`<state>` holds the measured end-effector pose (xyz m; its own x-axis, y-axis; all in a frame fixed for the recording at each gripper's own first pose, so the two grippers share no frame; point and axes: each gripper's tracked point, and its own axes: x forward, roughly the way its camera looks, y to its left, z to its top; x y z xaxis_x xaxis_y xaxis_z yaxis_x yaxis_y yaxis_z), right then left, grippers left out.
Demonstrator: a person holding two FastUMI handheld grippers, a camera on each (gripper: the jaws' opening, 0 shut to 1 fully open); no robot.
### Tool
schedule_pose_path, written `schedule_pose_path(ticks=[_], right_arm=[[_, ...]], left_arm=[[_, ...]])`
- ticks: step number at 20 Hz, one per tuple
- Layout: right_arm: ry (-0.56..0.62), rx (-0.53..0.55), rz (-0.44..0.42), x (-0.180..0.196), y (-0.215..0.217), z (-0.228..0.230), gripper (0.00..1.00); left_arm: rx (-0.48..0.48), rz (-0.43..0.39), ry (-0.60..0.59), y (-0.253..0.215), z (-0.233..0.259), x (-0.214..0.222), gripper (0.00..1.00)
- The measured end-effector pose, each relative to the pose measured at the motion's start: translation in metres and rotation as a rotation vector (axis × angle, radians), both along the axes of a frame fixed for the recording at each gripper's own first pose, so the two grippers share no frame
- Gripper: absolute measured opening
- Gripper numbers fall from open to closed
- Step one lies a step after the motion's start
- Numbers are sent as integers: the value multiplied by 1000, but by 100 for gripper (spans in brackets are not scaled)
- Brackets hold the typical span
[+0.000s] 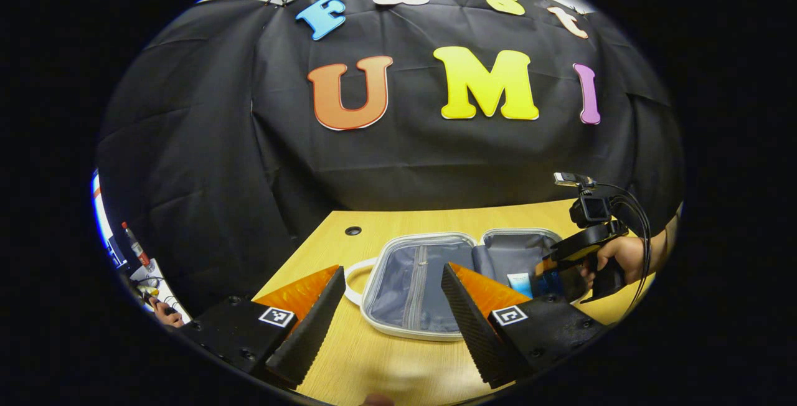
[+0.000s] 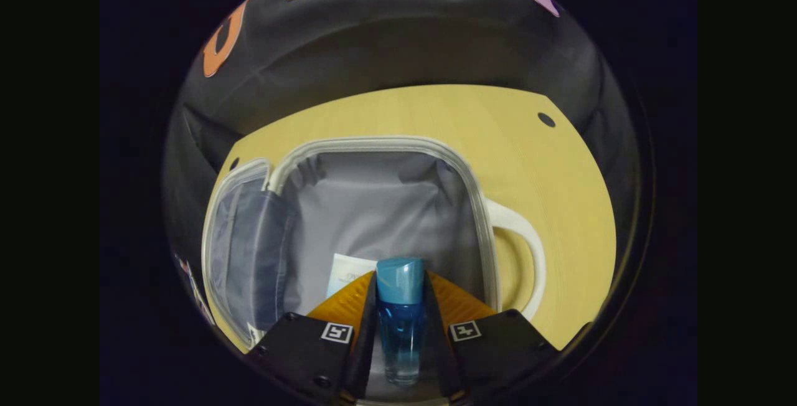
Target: First open the suitcase, pack the skin care products into it, and then close the suitcase.
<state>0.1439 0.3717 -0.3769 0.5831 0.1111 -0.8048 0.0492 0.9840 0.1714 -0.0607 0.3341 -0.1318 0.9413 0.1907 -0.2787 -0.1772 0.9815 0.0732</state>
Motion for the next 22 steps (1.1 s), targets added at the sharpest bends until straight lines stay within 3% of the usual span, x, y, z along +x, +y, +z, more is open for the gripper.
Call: schedule_pose_path(ticks=[5,8,10,12,13,16,19,22], right_arm=[[51,-28,-18,-1,-1,-10,39],[104,-7,27,-17,9,-9,50],[73,-34,48,-24,5,6,60],[19,-42,80,-32,5,26,77],[-15,-62,101,-34,1,38,81],[-143,-76,182,-48,-11,87,81],[-261,-24,244,-68,-22,138,81],[-357,1,229,-89,-57,184,81]], left_arm=[[11,29,24,24,-13,7,99],[-51,60,31,43,-22,15,99],[-122,93,45,61,-31,20,99],[-221,116,40,79,-40,30,99],[-269,133,41,88,-46,34,99],[-436,175,54,114,-67,46,98],[-665,171,88,118,-101,64,98],[-849,177,149,125,-136,77,99]])
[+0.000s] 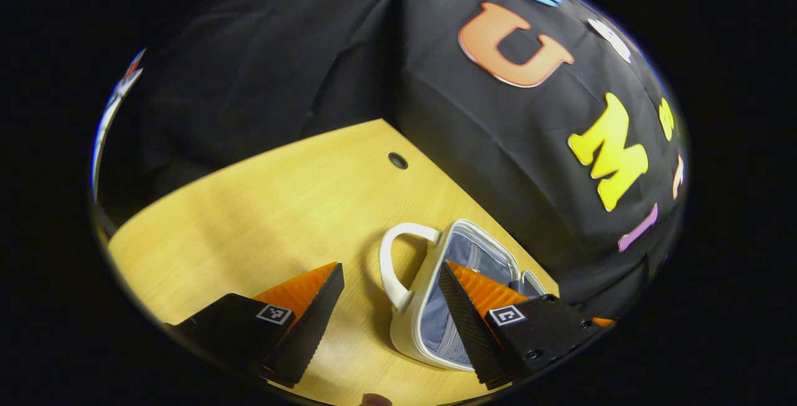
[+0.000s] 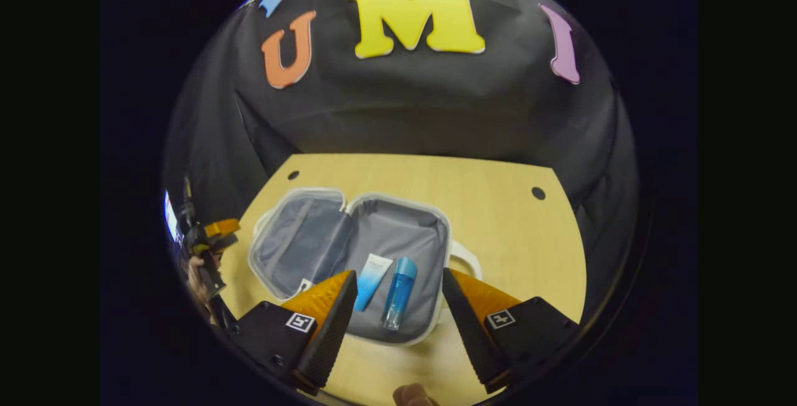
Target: First open the suitcase, pack the skin care products into it, and then close the suitcase.
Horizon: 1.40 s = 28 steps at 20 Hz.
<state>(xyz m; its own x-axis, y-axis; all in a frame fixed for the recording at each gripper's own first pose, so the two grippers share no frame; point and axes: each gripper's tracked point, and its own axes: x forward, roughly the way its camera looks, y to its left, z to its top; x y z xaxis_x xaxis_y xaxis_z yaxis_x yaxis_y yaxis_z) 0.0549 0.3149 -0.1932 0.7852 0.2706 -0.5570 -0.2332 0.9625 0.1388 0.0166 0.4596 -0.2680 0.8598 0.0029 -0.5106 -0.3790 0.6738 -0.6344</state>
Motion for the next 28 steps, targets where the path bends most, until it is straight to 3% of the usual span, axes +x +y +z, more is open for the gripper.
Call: schedule_pose_path(ticks=[4,7,9,10,12,14,17,22,28], right_arm=[[-100,-61,-71,-21,-69,37,77],[-124,-63,-146,-37,-108,53,81],[-148,-59,-191,-46,-131,65,81],[-163,-81,-209,-51,-142,70,81],[-191,-105,-222,-58,-154,78,78],[-211,-134,-218,-65,-160,82,81],[-270,-175,-203,-70,-162,92,78],[-348,-202,-173,-74,-161,103,80],[-404,-164,-100,-63,-158,109,80]], left_arm=[[-154,-13,14,-2,-25,13,96],[-226,3,4,-3,-35,25,94],[-227,20,40,-4,-44,27,80],[-225,7,36,-9,-45,32,60],[-213,-3,24,-11,-38,36,50],[-196,0,35,-15,-39,39,18],[-178,-1,-5,-13,-25,39,12],[-62,-20,-12,-16,12,38,3],[224,-69,-100,-39,98,41,3]])
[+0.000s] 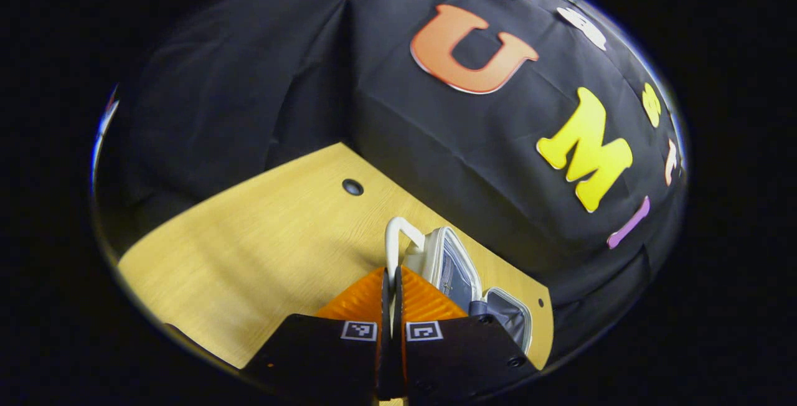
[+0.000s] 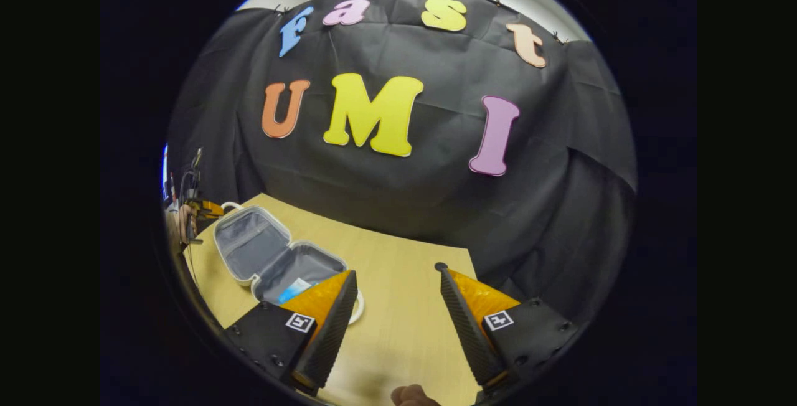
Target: First open the suitcase, pack the skin care products into it, and then close the suitcase.
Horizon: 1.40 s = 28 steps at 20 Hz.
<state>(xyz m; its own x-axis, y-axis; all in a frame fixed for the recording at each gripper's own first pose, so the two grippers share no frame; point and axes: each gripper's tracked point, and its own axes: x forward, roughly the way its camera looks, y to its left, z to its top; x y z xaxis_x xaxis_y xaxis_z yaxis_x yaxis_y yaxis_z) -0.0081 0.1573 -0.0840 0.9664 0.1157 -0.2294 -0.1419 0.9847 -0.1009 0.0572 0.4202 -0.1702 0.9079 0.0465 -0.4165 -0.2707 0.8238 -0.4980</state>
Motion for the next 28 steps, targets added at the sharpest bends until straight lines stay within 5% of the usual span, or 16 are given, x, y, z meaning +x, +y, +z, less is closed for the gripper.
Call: schedule_pose_path(ticks=[7,14,28], right_arm=[[-25,40,69,6,-21,5,80],[-63,55,102,4,-55,12,80],[6,101,97,-14,-119,-7,80]], left_arm=[[267,-77,-99,-78,91,-2,3],[370,-166,-138,-183,134,-15,3],[550,-277,-51,-369,85,-17,4]])
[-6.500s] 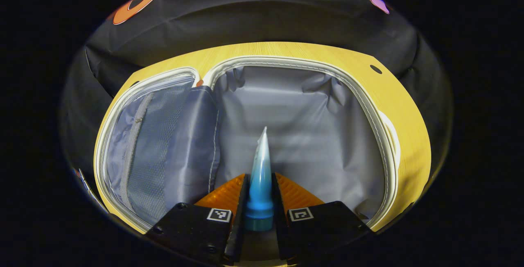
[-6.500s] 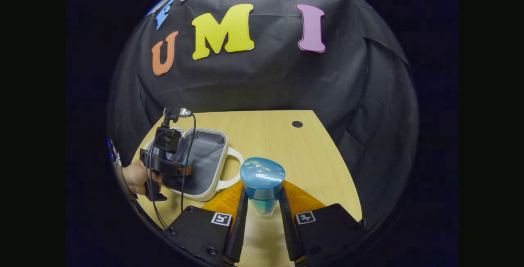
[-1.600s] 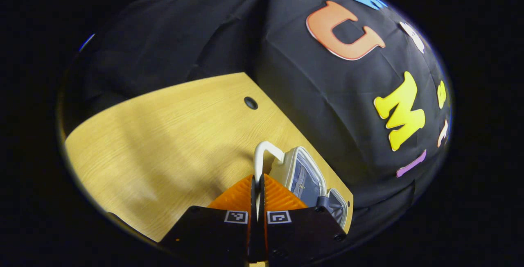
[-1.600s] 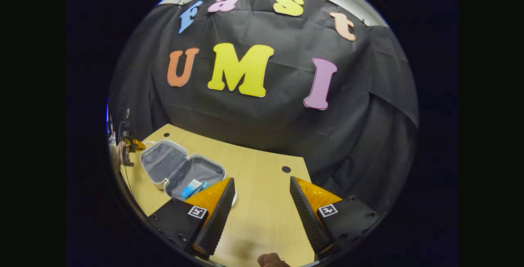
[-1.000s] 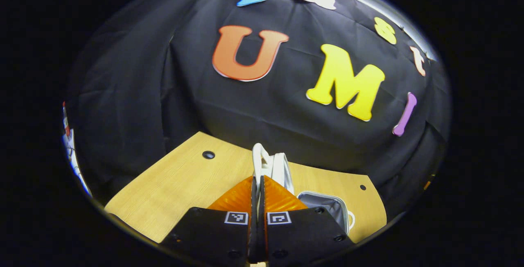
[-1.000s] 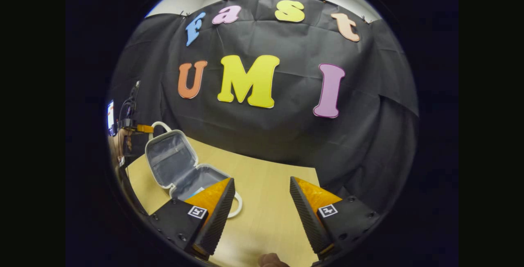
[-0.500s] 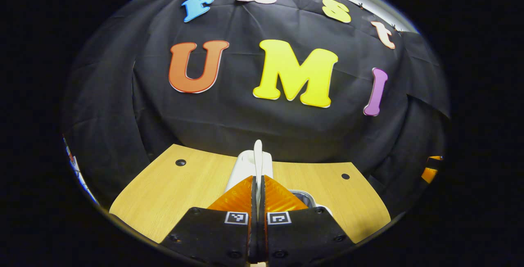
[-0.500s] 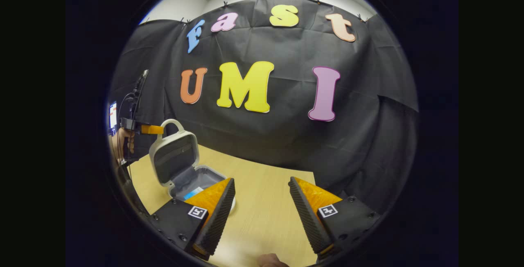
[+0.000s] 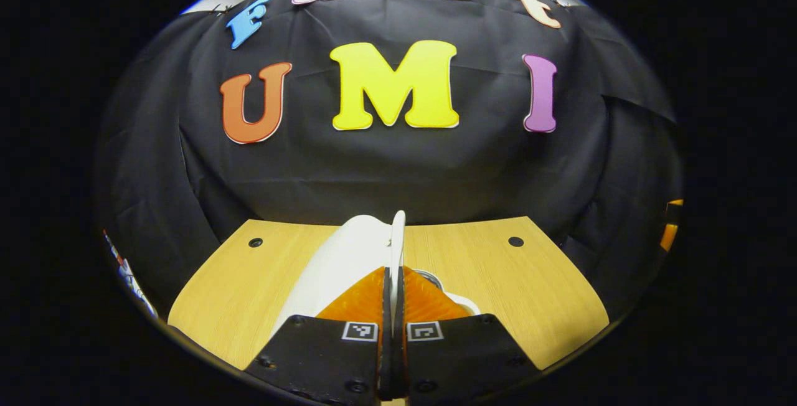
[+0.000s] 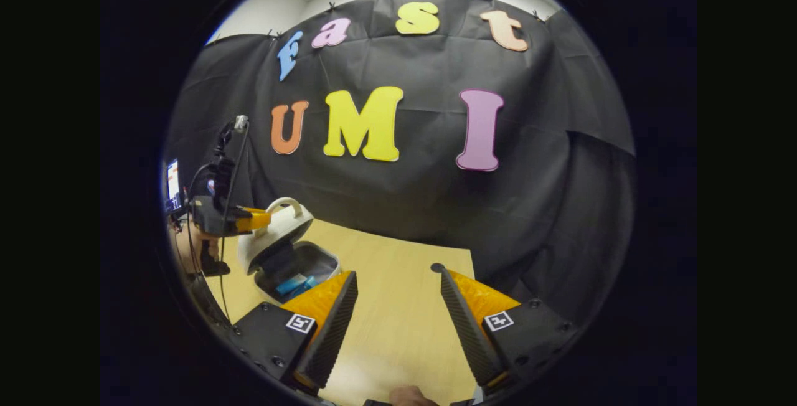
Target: First open the suitcase, pack the skin care products into it, and then close the suitcase.
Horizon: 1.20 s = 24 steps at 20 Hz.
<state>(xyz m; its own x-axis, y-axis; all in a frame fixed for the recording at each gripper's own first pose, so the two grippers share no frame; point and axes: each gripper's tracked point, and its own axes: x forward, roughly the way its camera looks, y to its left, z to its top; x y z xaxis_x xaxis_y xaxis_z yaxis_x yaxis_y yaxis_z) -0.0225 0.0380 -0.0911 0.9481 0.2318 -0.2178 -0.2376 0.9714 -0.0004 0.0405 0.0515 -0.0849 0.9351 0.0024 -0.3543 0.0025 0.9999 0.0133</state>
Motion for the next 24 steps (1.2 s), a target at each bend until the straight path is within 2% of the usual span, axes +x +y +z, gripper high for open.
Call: schedule_pose_path(ticks=[2,8,13,17,19,21,22,23,24], right_arm=[[5,5,-11,-1,-11,-3,80],[37,-16,-25,3,-38,-19,80],[86,-5,-34,6,-54,-36,80],[104,-2,-57,8,-61,-42,79],[105,8,-68,10,-59,-41,80],[97,6,-81,14,-55,-36,80],[91,4,-88,15,-52,-33,80],[84,0,-94,18,-48,-29,80],[74,-1,-97,21,-42,-24,80]], left_arm=[[-13,-30,51,-28,-23,3,3],[98,-76,161,-78,-83,15,4],[153,-72,248,-93,-128,24,3],[194,-63,268,-104,-141,25,3],[200,-93,282,-109,-144,27,4],[128,-113,290,-113,-142,22,19],[108,-98,260,-109,-130,22,33],[92,-87,225,-103,-117,24,32],[84,-76,195,-96,-102,24,47]])
